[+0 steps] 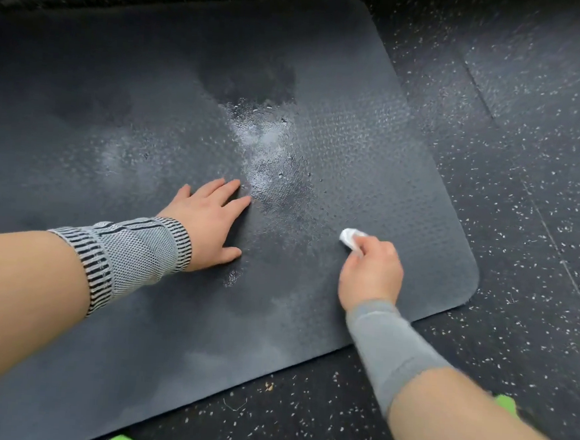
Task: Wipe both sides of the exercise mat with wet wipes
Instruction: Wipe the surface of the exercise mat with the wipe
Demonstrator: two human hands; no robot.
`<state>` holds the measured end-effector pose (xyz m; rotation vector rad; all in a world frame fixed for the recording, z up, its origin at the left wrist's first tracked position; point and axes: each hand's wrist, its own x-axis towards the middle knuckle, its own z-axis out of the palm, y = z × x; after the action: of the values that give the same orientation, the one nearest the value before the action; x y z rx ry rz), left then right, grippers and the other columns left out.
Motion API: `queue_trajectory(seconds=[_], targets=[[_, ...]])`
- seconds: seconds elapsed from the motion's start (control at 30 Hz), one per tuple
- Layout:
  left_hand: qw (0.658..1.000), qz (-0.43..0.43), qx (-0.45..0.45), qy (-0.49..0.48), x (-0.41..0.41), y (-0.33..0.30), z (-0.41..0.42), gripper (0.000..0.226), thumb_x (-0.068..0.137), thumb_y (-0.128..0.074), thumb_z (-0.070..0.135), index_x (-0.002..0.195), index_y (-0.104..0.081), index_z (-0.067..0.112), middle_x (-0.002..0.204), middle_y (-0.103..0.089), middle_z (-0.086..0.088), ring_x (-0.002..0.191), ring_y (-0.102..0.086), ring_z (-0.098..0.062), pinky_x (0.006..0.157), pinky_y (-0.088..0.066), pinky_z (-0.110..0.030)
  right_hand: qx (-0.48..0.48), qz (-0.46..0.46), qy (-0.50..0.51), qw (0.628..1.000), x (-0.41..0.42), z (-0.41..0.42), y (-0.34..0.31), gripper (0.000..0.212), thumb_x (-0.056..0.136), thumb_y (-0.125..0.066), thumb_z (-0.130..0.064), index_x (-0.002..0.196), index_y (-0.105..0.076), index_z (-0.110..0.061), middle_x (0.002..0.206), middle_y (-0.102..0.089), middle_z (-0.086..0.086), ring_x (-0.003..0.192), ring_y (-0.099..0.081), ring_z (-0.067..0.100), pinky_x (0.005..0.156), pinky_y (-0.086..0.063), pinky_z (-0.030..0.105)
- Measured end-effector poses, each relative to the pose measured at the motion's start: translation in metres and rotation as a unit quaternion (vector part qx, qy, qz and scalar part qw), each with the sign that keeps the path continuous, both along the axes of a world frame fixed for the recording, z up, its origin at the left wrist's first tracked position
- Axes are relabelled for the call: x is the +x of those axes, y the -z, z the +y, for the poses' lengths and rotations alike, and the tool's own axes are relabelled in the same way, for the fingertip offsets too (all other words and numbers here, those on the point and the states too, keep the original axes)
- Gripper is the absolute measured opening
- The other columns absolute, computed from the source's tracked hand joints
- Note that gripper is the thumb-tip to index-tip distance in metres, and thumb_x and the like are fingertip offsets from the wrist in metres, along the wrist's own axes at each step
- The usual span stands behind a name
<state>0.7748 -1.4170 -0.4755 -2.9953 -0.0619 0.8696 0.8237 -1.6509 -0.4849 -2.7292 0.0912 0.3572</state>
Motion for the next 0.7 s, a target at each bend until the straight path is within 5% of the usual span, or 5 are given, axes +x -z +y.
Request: queue_trajectory(seconds=[0.2, 0.3, 0.43, 0.6, 0.7], targets=[[1.0, 0.011, -0.012, -0.007, 0.003, -0.004, 0.0, 0.092, 0.086, -0.055, 0.064, 0.156, -0.008, 0.026, 0.164, 0.002, -0.002, 0.151, -0.003, -0.021, 0.118, -0.019, -0.048, 0.039, 0.031, -0.238, 0.97, -0.054, 0.034, -0.005, 0.034, 0.09, -0.048, -0.007, 0.117, -0.064, -0.021, 0.109, -0.059, 0.005, 0.1, -0.058, 0.023, 0.088, -0.038, 0.022], [1.0, 0.019, -0.014, -0.003, 0.002, -0.003, 0.004, 0.092, 0.087, -0.054, 0.063, 0.156, -0.005, 0.028, 0.165, 0.004, 0.0, 0.151, -0.002, -0.02, 0.118, -0.018, -0.046, 0.057, -0.104, -0.183, 0.976, 0.0, 0.021, -0.014, 0.03, 0.08, -0.055, 0.002, 0.097, -0.073, -0.016, 0.089, -0.064, 0.011, 0.081, -0.063, 0.028, 0.076, -0.036, 0.019], [1.0, 0.024, -0.019, -0.001, 0.003, -0.003, 0.005, 0.092, 0.087, -0.056, 0.062, 0.156, -0.005, 0.029, 0.165, 0.004, 0.0, 0.151, -0.002, -0.02, 0.119, -0.018, -0.047, 0.021, -0.021, -0.036, 0.999, 0.03, 0.016, -0.01, 0.034, 0.088, -0.049, -0.003, 0.113, -0.068, -0.016, 0.102, -0.058, 0.013, 0.1, -0.056, 0.031, 0.081, -0.031, 0.021], [0.999, 0.025, -0.021, 0.0, 0.004, -0.006, 0.005, 0.093, 0.086, -0.057, 0.062, 0.156, -0.007, 0.028, 0.165, 0.003, -0.001, 0.151, -0.003, -0.021, 0.119, -0.018, -0.047, 0.037, 0.042, -0.22, 0.974, -0.055, 0.047, 0.002, 0.035, 0.092, -0.044, -0.011, 0.117, -0.064, -0.025, 0.11, -0.054, 0.003, 0.1, -0.055, 0.023, 0.088, -0.039, 0.025], [1.0, 0.023, -0.022, 0.003, 0.004, -0.005, 0.006, 0.092, 0.086, -0.057, 0.062, 0.156, -0.007, 0.029, 0.165, 0.002, 0.0, 0.151, -0.003, -0.021, 0.119, -0.019, -0.048, 0.071, 0.008, -0.265, 0.962, -0.036, 0.043, -0.006, 0.037, 0.083, -0.044, -0.011, 0.099, -0.073, -0.027, 0.096, -0.063, 0.007, 0.088, -0.061, 0.028, 0.085, -0.043, 0.026]])
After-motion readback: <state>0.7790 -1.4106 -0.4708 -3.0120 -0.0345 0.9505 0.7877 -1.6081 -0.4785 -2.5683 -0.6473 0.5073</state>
